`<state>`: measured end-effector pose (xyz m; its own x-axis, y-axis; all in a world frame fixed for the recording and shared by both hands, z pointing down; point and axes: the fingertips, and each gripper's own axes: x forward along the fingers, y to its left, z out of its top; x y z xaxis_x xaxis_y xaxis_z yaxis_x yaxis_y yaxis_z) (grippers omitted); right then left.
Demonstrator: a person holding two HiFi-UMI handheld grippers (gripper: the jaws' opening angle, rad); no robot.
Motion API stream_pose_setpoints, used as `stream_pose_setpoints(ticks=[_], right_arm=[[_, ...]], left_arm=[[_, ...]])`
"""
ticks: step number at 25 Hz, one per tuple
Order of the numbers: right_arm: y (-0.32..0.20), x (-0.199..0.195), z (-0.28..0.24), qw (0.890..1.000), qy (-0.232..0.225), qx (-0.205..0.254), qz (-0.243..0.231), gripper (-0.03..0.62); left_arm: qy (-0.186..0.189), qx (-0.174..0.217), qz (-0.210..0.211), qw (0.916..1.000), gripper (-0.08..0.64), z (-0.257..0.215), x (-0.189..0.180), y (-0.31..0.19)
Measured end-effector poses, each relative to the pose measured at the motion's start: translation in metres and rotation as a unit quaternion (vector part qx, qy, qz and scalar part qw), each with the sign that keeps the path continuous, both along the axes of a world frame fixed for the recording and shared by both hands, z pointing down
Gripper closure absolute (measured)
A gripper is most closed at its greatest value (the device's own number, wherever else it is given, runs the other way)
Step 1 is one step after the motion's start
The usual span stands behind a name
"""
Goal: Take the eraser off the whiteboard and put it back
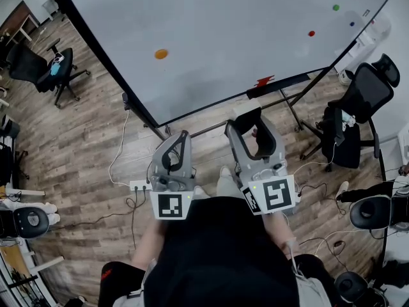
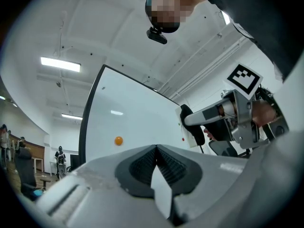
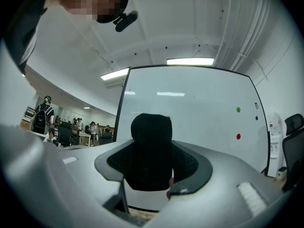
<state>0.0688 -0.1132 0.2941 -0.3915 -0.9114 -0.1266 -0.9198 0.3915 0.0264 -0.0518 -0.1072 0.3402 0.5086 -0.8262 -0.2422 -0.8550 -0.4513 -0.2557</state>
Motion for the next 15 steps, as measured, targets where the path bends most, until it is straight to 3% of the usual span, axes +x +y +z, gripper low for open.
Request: stream_pose_setpoints(ticks=[15], right_arm=[[-0.072,0.016,-0.020,1.000,0.014,0.006,-0.020,0.364]], left_arm=[[0.006,0.004,-0.035,0.9993,0.558,-0.011,0.013,-0.048]])
